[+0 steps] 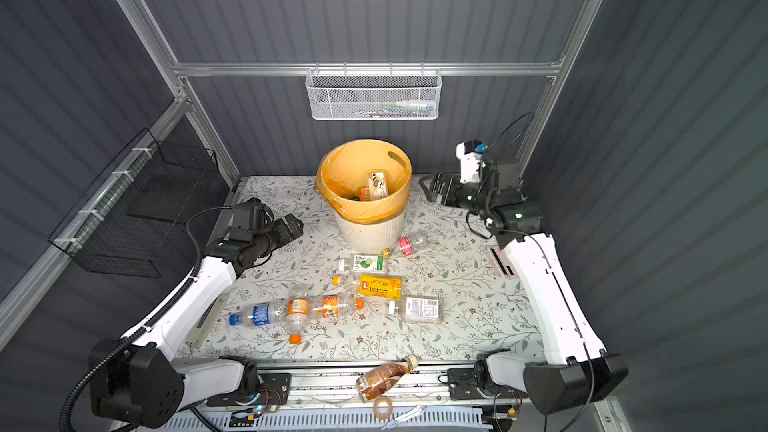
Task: Throw the plastic bottles in the bin
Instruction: 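Move the right gripper down to the brown bottle near the robot, then close the right gripper on the brown bottle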
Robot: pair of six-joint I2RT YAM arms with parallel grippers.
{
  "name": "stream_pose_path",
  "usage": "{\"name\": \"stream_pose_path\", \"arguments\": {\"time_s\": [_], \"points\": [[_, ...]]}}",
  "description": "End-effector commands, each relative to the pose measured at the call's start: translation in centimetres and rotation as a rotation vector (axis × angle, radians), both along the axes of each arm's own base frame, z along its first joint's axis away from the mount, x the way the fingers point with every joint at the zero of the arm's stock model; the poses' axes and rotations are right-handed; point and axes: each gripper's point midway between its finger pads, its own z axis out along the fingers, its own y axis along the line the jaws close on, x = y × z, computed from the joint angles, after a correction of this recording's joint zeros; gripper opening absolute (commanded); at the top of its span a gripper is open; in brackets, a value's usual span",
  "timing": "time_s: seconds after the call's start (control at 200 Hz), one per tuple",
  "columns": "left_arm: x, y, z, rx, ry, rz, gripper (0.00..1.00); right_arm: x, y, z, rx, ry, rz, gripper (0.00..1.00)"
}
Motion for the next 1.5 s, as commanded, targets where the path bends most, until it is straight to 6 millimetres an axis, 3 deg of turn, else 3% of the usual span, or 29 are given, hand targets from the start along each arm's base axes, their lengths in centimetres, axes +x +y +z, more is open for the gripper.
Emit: {"name": "stream_pose_path", "arguments": {"time_s": [0.0, 0.14, 0.265, 0.495, 0.715, 0.835, 1.001, 1.266, 1.296, 1.491], "points": [[-0.7, 0.6, -0.8, 0.006, 0.032, 0.018, 1.00, -2.1, 0.3, -5.9, -0.194, 0.026, 0.107, 0.99], [-1.0, 0.7, -1.1, 0.013, 0.041, 0.020, 1.00, -5.8, 1.8, -9.8, -0.272, 0.050, 0.245, 0.99], [-1.1, 0.8, -1.2, 0.014, 0.047, 0.021, 1.00, -9.9, 4.4, -11.0, -0.275, 0.033, 0.410, 0.99], [-1.2, 0.5, -1.5, 0.013, 0.061, -0.001, 1.00, -16.8, 8.3, -15.8, -0.422, 0.053, 0.752, 0.99], [-1.5, 0.6, -1.7, 0.023, 0.068, -0.003, 1.00, -22.1, 10.7, -19.8, -0.573, 0.055, 1.018, 0.99], [-1.6, 0.7, -1.7, 0.026, 0.072, -0.004, 1.00, -24.9, 11.6, -23.2, -0.696, 0.111, 1.149, 0.97], [-1.9, 0.8, -1.7, 0.029, 0.072, 0.004, 1.00, -28.0, 12.8, -25.4, -0.749, 0.113, 1.250, 0.96], [-2.2, 0.9, -2.1, 0.030, 0.082, 0.007, 1.00, -30.4, 14.1, -27.9, -0.803, 0.089, 1.324, 0.95], [-2.2, 1.0, -2.1, 0.031, 0.083, 0.009, 1.00, -31.4, 14.3, -28.3, -0.818, 0.082, 1.359, 0.95], [-2.4, 1.1, -2.1, 0.035, 0.081, 0.017, 1.00, -31.5, 14.9, -30.3, -0.892, 0.088, 1.357, 0.90]]}}
